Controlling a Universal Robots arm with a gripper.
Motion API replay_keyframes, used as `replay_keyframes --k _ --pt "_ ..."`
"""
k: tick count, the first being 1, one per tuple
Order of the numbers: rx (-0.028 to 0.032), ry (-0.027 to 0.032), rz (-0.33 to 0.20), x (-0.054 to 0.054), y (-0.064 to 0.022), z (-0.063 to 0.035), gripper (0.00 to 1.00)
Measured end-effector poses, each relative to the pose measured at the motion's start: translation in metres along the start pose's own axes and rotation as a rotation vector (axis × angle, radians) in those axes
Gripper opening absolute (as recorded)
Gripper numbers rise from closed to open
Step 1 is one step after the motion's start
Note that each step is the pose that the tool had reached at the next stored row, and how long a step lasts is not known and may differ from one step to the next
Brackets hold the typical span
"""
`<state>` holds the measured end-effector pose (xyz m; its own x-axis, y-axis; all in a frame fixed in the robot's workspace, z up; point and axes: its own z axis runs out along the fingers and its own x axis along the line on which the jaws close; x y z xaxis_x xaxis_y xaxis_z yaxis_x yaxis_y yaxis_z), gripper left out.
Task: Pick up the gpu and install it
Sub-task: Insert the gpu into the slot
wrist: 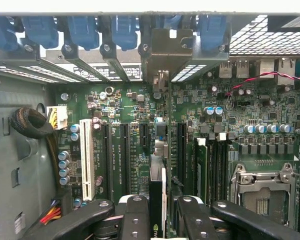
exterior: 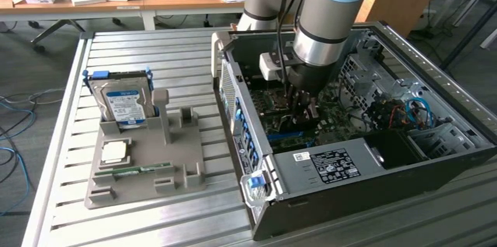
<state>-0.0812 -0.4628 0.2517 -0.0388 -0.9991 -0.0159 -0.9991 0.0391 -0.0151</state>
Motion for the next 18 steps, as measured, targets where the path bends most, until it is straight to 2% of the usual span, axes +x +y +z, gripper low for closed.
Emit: replay_keyframes --k 18 --pt "0.0003 0.0001 0.0 0.0 0.0002 0.0007 0.26"
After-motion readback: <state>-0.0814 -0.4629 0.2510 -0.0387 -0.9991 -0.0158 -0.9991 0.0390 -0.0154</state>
